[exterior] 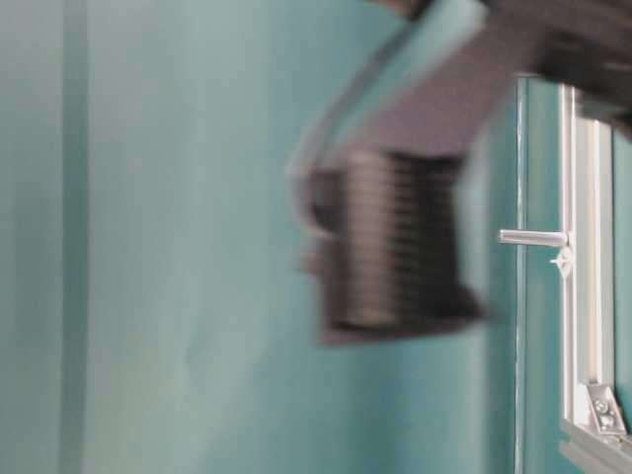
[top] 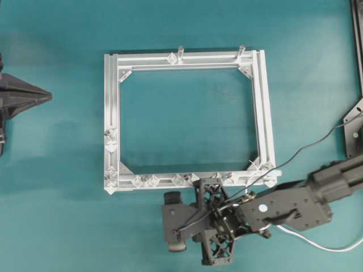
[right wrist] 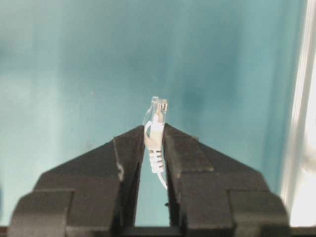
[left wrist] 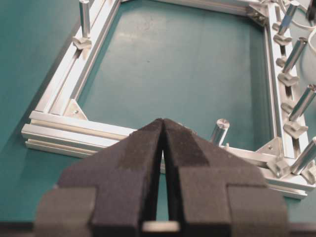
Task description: Move the cable alternately left and right between 8 closely spaced pins so it hooks onto each one.
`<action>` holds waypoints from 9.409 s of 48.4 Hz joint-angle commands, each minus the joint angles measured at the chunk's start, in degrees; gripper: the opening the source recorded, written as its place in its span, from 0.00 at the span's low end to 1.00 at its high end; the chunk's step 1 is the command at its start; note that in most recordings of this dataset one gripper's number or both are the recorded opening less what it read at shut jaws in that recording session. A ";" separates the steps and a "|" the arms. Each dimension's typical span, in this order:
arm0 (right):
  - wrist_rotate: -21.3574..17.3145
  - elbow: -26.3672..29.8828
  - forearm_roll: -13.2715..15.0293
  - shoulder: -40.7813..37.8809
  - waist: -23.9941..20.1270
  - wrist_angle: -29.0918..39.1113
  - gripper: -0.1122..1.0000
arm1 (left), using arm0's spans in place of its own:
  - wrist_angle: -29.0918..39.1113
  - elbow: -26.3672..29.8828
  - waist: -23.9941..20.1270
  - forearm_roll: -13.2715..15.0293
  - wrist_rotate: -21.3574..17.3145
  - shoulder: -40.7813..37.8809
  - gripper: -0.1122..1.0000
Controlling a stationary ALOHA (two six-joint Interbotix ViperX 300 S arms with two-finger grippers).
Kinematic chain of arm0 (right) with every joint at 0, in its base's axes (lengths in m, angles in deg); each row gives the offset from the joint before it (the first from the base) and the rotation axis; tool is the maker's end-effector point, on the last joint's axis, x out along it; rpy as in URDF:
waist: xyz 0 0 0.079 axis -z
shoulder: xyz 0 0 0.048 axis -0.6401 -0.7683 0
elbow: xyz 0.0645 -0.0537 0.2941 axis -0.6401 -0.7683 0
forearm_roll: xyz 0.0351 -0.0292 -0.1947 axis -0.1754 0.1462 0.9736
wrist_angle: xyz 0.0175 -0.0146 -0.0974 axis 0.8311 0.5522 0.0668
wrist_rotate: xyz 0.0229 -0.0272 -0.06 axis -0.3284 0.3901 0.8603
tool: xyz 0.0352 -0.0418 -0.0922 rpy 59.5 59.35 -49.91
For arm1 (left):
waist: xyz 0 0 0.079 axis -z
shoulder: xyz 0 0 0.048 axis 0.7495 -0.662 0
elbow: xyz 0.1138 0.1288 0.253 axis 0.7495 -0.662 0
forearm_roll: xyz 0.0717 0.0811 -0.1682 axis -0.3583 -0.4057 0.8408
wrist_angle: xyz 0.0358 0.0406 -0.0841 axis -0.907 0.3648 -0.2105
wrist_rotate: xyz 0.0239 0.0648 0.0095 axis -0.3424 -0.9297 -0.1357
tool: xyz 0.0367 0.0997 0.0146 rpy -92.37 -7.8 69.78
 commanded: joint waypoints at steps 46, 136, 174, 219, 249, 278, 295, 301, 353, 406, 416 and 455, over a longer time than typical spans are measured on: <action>-42.01 -7.65 2.64 13.54 -2.46 15.03 0.24 | -0.26 0.62 0.26 -0.18 3.34 -0.35 0.10; -63.54 -13.62 10.90 18.81 2.72 21.62 0.24 | -0.18 -0.53 0.26 -0.18 3.78 1.93 0.10; -63.02 -14.33 13.89 18.81 12.13 21.09 0.24 | -0.18 -1.14 0.26 -0.18 3.69 1.93 0.10; -62.75 -4.92 13.89 9.76 17.05 11.43 0.24 | -0.18 -1.67 0.26 -0.18 3.34 2.02 0.10; -63.63 -2.99 9.58 9.58 12.39 12.22 0.24 | -0.26 -1.67 0.26 -0.18 3.43 2.02 0.10; -70.93 -1.14 9.67 9.49 6.24 16.61 0.24 | -0.18 -1.76 0.35 -0.18 3.60 2.02 0.10; -71.02 -1.14 10.11 8.96 6.15 16.44 0.24 | -0.18 -1.85 0.35 -0.26 3.60 2.02 0.10; -71.02 -1.14 10.11 8.96 6.15 16.61 0.24 | -0.18 -1.93 0.35 -0.18 3.60 2.02 0.10; -77.34 3.78 10.02 5.27 -1.58 17.67 0.24 | -0.26 -1.32 0.79 -0.18 3.52 2.02 0.10; -79.10 11.51 13.97 1.23 -4.57 22.94 0.24 | -0.26 -1.23 3.43 -0.18 3.69 2.02 0.10; -78.84 14.33 15.21 -1.14 -3.25 20.92 0.24 | -0.18 -1.49 3.34 -0.18 3.60 2.02 0.10; -76.11 15.12 15.47 -4.04 2.37 12.22 0.24 | -0.26 -1.49 3.43 -0.18 3.60 2.02 0.10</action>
